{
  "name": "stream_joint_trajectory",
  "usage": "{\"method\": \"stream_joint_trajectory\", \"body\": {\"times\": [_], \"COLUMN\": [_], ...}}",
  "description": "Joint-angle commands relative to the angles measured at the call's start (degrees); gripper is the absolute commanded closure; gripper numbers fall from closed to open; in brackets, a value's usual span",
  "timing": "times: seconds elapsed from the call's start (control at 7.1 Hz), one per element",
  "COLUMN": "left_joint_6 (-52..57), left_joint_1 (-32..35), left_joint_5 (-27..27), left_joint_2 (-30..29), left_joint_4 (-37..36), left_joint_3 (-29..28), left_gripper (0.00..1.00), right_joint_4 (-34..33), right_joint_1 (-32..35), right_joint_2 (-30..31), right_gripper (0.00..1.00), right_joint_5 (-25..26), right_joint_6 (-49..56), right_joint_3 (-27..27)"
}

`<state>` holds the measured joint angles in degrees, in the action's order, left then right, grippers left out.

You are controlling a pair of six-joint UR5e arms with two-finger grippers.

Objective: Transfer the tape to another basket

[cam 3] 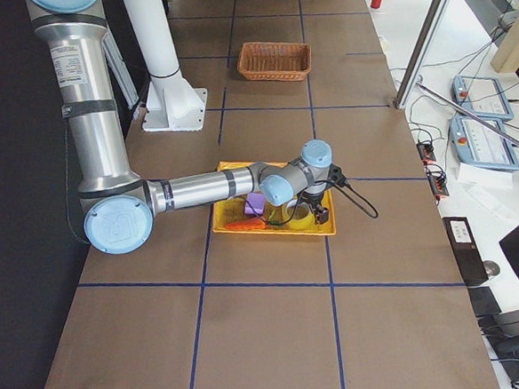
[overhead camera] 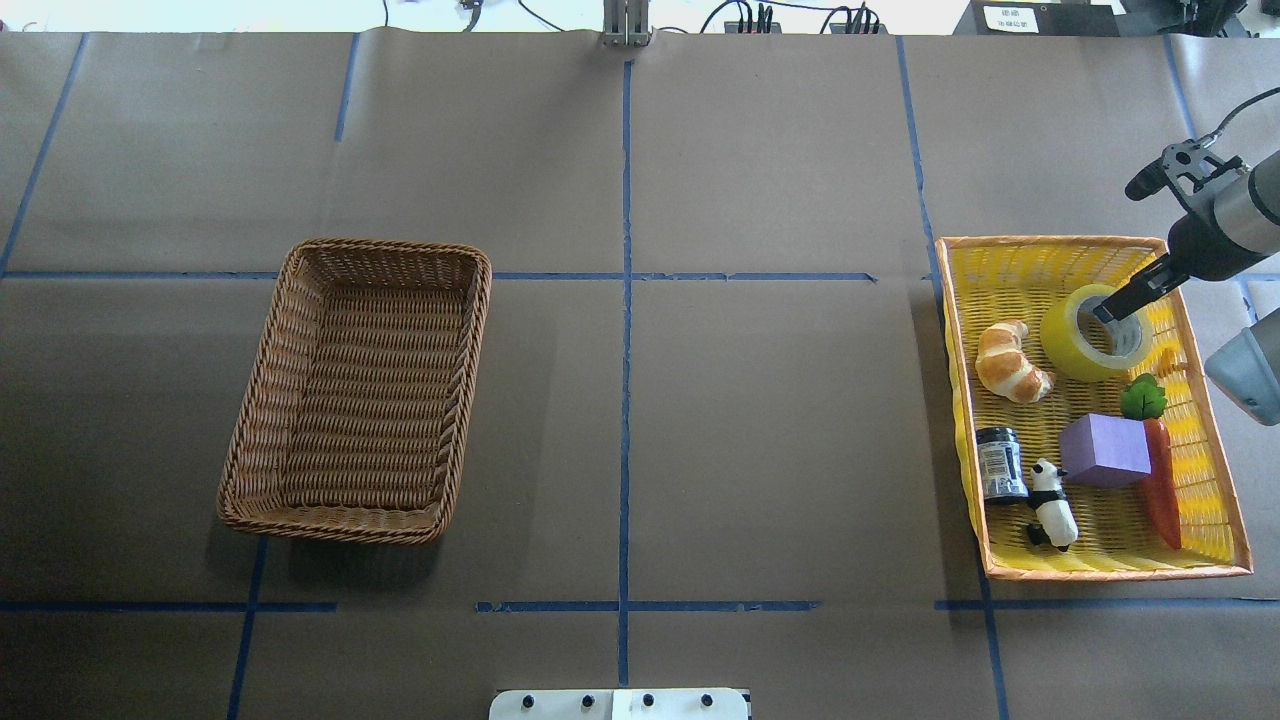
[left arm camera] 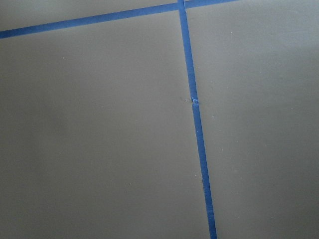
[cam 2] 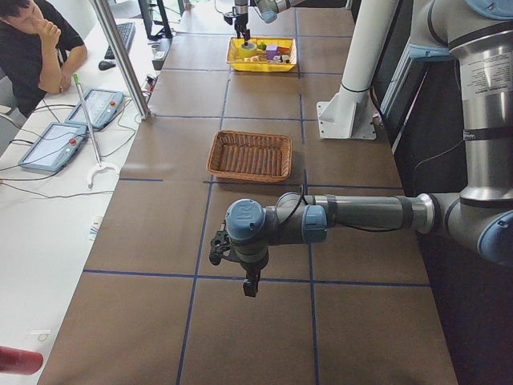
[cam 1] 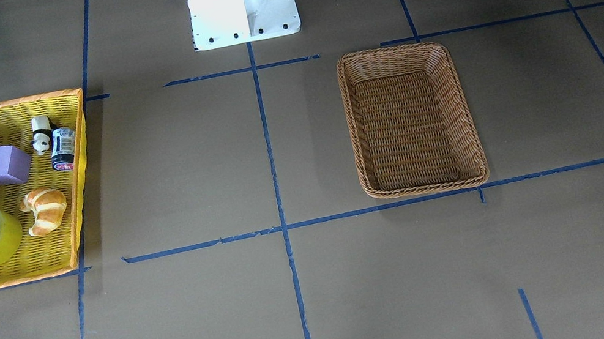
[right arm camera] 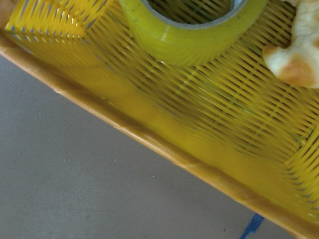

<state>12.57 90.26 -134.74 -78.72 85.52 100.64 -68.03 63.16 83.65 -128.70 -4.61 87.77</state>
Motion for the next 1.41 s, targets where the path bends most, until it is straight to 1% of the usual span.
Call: {"method": "stream_joint_trajectory", "body": {"times": [0.0,0.14,0.56,0.7,0.85,0.99,1.13,1.27], "left_joint_6": [0.0,0.0,0.0,0.0,0.09,0.0,0.09,0.0], "left_joint_1": [0.0,0.0,-0.09,-0.09,-0.09,0.0,0.0,0.0], "left_joint_5": [0.0,0.0,0.0,0.0,0.0,0.0,0.0,0.0], "left_joint_2": [0.06,0.06,0.06,0.06,0.15,0.24,0.32,0.33], "left_joint_4": [0.0,0.0,0.0,0.0,0.0,0.0,0.0,0.0], "left_joint_3": [-0.01,-0.01,-0.01,-0.01,-0.01,-0.01,-0.01,-0.01], "left_gripper": [0.0,0.0,0.0,0.0,0.0,0.0,0.0,0.0], "right_joint_4": [0.0,0.0,0.0,-0.09,-0.09,-0.09,0.0,-0.09], "right_joint_1": [-0.32,-0.58,-1.11,-1.2,-1.2,-1.2,-1.2,-1.2], "right_joint_2": [-0.24,-0.51,-0.68,-0.77,-1.29,-1.3,-1.04,-1.12], "right_gripper": [0.04,0.05,0.23,0.38,0.56,0.77,0.9,0.99], "right_joint_5": [0.03,0.03,-0.06,-0.14,-0.23,-0.15,-0.14,0.03], "right_joint_6": [1.18,1.18,1.36,1.36,1.36,1.45,1.36,1.36], "right_joint_3": [-2.06,-2.77,-2.86,-2.78,-2.78,-2.95,-2.95,-2.95]}}
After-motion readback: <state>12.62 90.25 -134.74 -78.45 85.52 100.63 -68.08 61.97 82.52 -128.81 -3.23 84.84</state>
